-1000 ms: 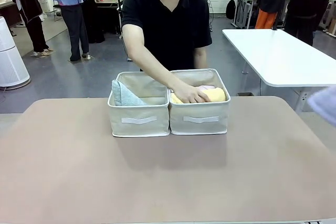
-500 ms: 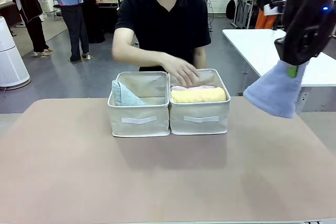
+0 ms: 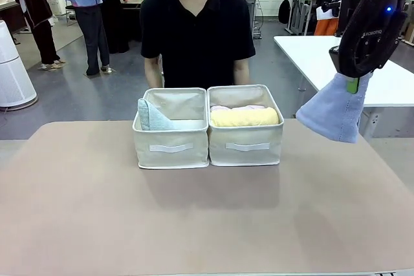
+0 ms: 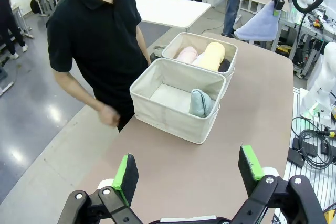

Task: Sort the towels based on their folding style.
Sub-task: Pick up another triangle-folded towel from the table and place it in the left Fabric basket.

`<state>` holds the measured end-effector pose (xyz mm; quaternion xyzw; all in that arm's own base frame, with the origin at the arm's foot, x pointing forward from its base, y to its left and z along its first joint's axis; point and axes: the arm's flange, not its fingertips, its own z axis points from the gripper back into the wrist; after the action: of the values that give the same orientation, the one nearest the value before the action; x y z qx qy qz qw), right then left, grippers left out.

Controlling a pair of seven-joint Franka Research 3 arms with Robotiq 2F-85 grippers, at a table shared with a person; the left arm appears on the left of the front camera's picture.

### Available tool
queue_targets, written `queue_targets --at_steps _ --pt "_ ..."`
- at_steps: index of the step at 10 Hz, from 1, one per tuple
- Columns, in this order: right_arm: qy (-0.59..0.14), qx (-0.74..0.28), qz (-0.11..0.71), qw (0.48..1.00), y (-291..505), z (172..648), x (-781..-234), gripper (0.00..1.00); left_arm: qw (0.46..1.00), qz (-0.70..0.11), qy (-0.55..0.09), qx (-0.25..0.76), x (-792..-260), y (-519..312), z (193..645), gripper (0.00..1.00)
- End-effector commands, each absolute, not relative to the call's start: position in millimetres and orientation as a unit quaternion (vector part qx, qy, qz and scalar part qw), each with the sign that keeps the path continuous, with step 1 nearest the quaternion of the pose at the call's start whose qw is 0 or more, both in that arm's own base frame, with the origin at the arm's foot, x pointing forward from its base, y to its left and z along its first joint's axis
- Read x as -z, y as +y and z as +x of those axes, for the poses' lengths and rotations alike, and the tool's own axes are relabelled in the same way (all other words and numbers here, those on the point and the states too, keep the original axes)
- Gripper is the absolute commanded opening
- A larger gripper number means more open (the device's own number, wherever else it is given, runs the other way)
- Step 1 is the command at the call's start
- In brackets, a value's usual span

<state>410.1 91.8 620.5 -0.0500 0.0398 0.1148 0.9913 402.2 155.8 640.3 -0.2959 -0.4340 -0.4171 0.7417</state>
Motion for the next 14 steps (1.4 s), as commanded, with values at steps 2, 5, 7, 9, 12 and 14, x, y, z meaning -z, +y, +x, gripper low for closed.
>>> queue_targets --at_steps 2,5,7,9,12,14 --pt "0.039 -0.113 -0.047 0.992 88 405 -617 0.13 0.733 -0.301 -0.444 0.418 -641 156 401 1.00" --pt "-0.052 -0.254 0.027 0.966 134 441 -675 0.16 0.733 -0.301 -0.444 0.418 -641 156 401 1.00" --pt "-0.093 -0.398 0.107 0.906 185 477 -709 0.16 0.733 -0.301 -0.444 0.418 -641 156 401 1.00" --pt "-0.113 -0.485 0.116 0.859 248 510 -707 0.16 0.733 -0.301 -0.444 0.418 -641 156 401 1.00" --pt "-0.145 -0.512 0.099 0.841 326 542 -664 0.16 0.733 -0.301 -0.444 0.418 -641 156 401 1.00" --pt "-0.167 -0.525 0.111 0.827 342 542 -658 0.16 0.733 -0.301 -0.444 0.418 -641 156 401 1.00"
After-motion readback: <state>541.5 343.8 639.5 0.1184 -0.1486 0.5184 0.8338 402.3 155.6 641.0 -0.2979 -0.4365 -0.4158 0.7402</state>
